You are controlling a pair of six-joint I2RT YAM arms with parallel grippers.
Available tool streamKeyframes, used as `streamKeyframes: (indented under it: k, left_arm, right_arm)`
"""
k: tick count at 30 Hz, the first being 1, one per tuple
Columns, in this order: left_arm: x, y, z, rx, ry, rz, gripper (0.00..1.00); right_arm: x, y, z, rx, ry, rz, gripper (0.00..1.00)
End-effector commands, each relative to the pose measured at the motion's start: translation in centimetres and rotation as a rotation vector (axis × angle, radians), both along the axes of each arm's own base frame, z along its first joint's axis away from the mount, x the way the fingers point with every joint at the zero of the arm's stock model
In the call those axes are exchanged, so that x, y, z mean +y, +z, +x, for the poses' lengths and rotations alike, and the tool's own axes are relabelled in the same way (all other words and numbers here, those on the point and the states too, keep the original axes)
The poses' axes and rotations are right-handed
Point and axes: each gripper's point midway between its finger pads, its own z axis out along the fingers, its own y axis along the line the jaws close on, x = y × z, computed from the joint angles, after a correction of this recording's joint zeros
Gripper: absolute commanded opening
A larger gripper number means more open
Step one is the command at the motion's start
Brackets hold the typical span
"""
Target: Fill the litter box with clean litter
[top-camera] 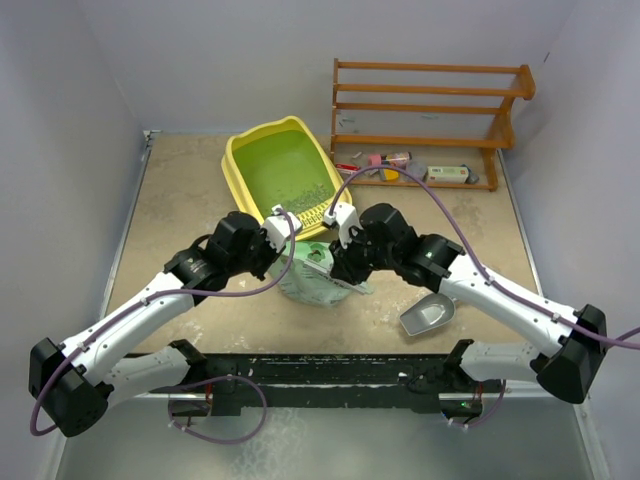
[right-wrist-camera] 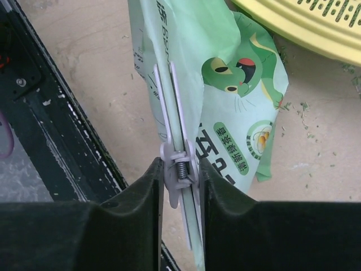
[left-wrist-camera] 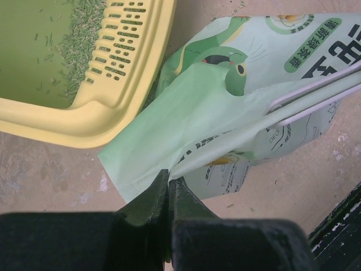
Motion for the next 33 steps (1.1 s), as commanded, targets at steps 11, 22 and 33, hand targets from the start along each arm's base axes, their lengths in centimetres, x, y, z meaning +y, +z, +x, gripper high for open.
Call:
streamKeyframes:
  k: [11,22,33]
  left_arm:
    - [-1.2,2.2,1.2,-0.044,0.007,-0.076,0.0]
    - [-1.6,2.3,0.9,-0.036,-0.009,-0.095,0.0]
    - [-1.8,2.6,0.5,-0.037,-0.021,-0.121,0.05]
  right_arm:
    - [-3.5,4.3,1.7,-0.151,-0.248,0.111,0.0]
    - [-25.1,-0.1,8.2,0.022,-1.193,-0.101,0.0]
    - [-33.4,-8.5,11.4,0.23,-1.52,-0.122,0.0]
